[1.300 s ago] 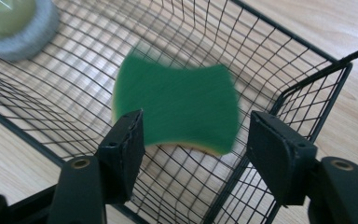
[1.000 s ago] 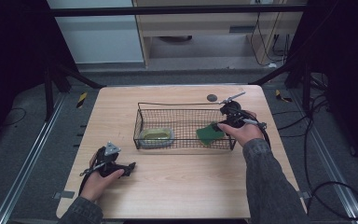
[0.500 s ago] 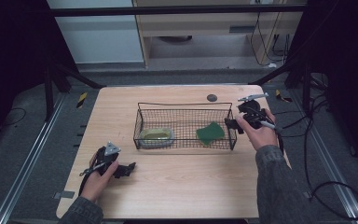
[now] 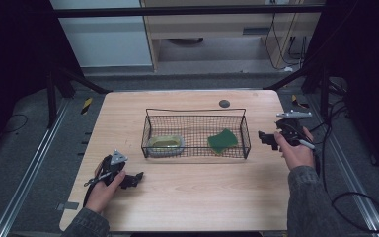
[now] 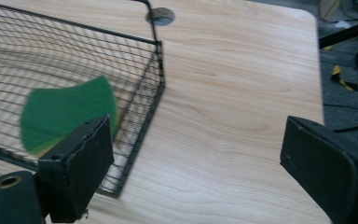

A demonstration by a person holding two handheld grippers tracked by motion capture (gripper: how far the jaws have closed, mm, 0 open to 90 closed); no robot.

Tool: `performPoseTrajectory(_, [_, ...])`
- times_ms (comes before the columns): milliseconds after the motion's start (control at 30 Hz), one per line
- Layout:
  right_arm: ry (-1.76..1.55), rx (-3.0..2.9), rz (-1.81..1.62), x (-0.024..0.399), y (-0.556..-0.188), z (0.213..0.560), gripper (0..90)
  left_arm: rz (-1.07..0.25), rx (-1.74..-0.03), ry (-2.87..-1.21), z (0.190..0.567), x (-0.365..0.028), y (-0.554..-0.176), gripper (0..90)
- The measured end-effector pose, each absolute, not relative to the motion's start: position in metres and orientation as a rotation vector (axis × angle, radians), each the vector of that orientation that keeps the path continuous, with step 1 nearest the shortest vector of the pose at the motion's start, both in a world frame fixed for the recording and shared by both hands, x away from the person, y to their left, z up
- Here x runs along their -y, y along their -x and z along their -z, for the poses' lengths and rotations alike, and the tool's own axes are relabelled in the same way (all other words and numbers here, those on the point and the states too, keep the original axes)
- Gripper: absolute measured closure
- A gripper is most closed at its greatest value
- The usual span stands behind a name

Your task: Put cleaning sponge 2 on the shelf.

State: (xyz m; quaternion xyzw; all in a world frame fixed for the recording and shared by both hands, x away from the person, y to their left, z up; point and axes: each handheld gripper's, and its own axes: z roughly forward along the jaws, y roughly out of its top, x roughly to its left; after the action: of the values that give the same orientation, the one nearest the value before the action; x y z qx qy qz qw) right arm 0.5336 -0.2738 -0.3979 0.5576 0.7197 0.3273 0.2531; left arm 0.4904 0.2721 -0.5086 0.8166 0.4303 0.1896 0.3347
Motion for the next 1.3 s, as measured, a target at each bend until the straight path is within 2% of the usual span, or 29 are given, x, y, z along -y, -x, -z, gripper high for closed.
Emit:
performPoseTrajectory(300, [-1.541,-1.941,-0.807,0.299,-0.527,0.432,14.0,-0.495,-1.121,-2.132,0.509,-0.272,-0.49,0.0])
performPoseTrajectory(667, [-1.67,-1.918,-0.79,0.315,-0.522,0.481,12.5,-0.493,-1.119,-2.133,0.509,-0.272,-0.49,0.0])
performPoseTrajectory(933, [-1.741,-1.818,-0.814,0.313,-0.531,0.499,11.4,-0.493,-1.117,-2.134,0.509,-0.272,-0.49,0.0])
performPoseTrajectory(1300, [-1.673,-1.766,-0.77,0.291,-0.544,0.511,10.8,-0.493,-1.116,-2.135,0.509,-0.272,-0.49,0.0])
